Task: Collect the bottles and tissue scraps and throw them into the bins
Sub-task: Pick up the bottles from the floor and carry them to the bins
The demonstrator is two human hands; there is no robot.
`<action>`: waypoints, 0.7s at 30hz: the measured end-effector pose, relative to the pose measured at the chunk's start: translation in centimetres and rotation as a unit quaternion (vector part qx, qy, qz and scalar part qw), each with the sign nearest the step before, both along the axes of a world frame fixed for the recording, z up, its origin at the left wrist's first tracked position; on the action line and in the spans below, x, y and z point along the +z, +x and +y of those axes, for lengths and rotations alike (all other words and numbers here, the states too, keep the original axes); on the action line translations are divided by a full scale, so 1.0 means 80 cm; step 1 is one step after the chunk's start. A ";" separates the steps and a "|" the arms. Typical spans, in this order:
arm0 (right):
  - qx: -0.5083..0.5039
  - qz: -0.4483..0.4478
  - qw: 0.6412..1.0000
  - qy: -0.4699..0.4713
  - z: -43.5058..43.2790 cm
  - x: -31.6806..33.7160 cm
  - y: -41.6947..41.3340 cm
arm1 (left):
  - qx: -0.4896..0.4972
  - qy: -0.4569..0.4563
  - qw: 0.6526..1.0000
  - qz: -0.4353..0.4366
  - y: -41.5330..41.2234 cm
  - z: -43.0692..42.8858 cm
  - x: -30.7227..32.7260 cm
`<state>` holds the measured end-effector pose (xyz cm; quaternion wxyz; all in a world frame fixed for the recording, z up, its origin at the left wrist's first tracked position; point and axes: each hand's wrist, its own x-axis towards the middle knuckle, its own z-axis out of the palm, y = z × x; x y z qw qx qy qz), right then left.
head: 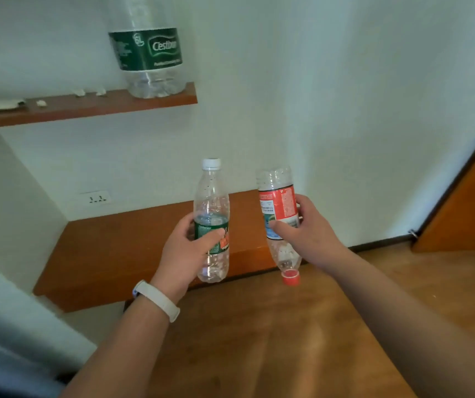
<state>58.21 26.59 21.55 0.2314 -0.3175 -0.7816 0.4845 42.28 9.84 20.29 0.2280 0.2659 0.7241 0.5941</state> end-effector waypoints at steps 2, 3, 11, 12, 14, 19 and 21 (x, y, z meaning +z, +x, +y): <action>-0.033 0.004 0.999 -0.007 0.035 -0.002 0.034 | -0.024 0.009 1.000 -0.002 0.025 0.046 0.004; -0.045 0.005 0.999 -0.008 0.052 -0.002 0.051 | -0.033 0.013 0.999 -0.004 0.037 0.068 0.005; -0.143 0.017 0.989 -0.027 0.155 -0.005 0.175 | -0.128 0.009 0.992 -0.003 0.117 0.215 0.013; -0.157 0.018 0.987 -0.029 0.165 -0.007 0.187 | -0.139 0.008 0.990 -0.003 0.124 0.231 0.013; -0.183 0.021 0.982 -0.034 0.182 -0.012 0.206 | -0.166 0.004 0.986 0.000 0.135 0.261 0.012; -0.233 0.014 0.971 -0.042 0.216 -0.024 0.229 | -0.219 -0.013 0.976 0.013 0.148 0.332 0.003; -0.256 0.006 0.966 -0.041 0.232 -0.028 0.234 | -0.243 -0.013 0.970 0.012 0.147 0.364 -0.004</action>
